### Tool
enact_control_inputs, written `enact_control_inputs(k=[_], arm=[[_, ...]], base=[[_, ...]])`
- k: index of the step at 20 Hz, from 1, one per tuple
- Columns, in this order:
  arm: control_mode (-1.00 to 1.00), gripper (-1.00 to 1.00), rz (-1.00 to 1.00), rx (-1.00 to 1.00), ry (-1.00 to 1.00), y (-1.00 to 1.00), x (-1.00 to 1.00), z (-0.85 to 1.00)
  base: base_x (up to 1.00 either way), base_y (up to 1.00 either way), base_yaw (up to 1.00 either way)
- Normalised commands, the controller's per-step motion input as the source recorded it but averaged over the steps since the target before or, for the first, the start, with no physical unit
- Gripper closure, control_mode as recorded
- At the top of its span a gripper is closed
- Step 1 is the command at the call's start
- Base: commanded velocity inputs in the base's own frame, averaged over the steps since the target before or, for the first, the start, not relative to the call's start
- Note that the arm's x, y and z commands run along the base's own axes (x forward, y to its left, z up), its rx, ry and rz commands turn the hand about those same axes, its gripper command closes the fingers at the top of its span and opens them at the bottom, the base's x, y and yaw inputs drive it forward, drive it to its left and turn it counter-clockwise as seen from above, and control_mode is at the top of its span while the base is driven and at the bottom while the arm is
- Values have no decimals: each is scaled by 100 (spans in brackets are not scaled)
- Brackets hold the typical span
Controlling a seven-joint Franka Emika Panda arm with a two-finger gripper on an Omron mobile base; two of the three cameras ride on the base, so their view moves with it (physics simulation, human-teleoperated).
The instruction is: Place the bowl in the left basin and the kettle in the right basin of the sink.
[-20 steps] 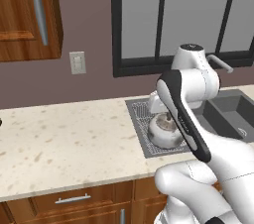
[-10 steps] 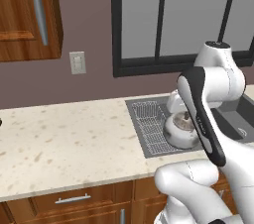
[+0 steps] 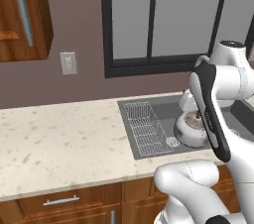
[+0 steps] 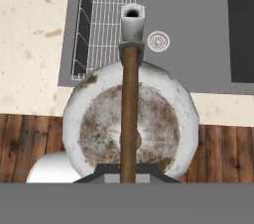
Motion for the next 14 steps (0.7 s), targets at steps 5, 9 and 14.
enact_control_inputs(k=[5, 9, 14], arm=[[100, 100, 0, 0, 0, 0, 0, 0], [100, 100, 0, 0, 0, 0, 0, 0], [100, 100, 0, 0, 0, 0, 0, 0]], base=[[-8, -75, 1], [-7, -71, 0], [-6, -68, 0]])
